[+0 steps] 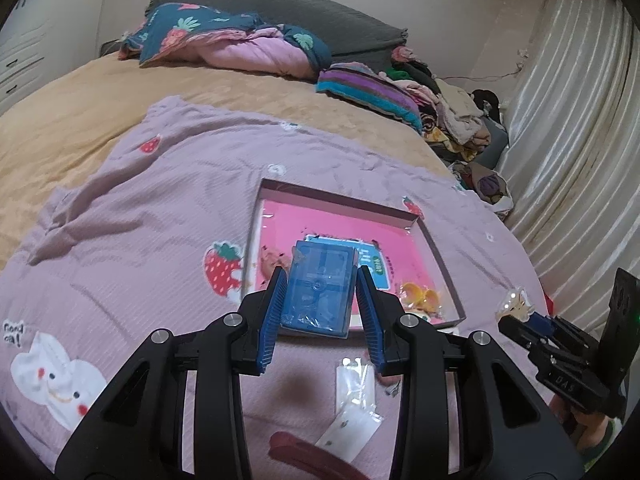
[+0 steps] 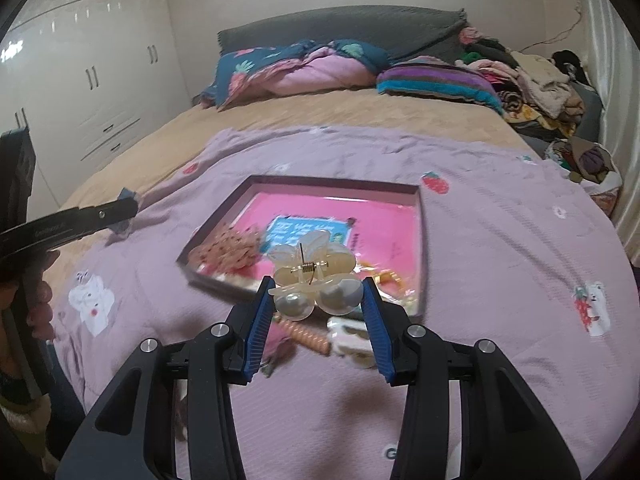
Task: Organize jewelry
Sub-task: 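Carry the blue box and pearl clip over the tray with both tools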
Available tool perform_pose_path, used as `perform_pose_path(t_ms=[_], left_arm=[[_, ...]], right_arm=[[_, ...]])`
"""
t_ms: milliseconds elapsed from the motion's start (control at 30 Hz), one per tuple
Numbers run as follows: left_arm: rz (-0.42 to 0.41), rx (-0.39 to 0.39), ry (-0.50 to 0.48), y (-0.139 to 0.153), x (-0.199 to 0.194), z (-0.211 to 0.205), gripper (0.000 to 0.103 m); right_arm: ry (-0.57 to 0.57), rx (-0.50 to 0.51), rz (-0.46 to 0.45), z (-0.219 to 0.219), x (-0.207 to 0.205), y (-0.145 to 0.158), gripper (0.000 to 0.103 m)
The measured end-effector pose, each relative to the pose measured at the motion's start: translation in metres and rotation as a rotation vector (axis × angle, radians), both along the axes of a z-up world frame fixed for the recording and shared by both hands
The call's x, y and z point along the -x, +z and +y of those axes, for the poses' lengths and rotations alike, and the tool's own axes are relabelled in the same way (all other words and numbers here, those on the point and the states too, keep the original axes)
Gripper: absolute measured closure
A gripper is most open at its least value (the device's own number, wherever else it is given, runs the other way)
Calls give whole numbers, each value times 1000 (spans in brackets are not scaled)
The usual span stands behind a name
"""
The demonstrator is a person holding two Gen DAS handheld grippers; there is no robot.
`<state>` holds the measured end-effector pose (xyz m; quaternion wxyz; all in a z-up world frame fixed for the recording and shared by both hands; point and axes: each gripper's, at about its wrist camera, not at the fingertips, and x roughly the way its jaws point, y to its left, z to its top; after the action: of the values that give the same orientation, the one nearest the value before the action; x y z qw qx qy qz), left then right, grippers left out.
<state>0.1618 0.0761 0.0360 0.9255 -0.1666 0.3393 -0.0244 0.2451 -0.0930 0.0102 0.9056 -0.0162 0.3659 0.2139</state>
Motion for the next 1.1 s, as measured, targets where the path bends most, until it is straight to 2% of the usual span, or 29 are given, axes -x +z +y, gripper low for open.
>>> perform_pose_path(t_ms=[233,533,1100], left_arm=[[5,-13,-34,-2,-17,-18,76],[49,-47,-79,-18,-44,-43,76],[182,-104,-164,-75,-98,-79,76]], right_arm=[[-61,-7,-15,-25,-12,5,61],[-99,-12,-9,-45,-30,1,61],[-75,2,38,-29,-101,-28,61]])
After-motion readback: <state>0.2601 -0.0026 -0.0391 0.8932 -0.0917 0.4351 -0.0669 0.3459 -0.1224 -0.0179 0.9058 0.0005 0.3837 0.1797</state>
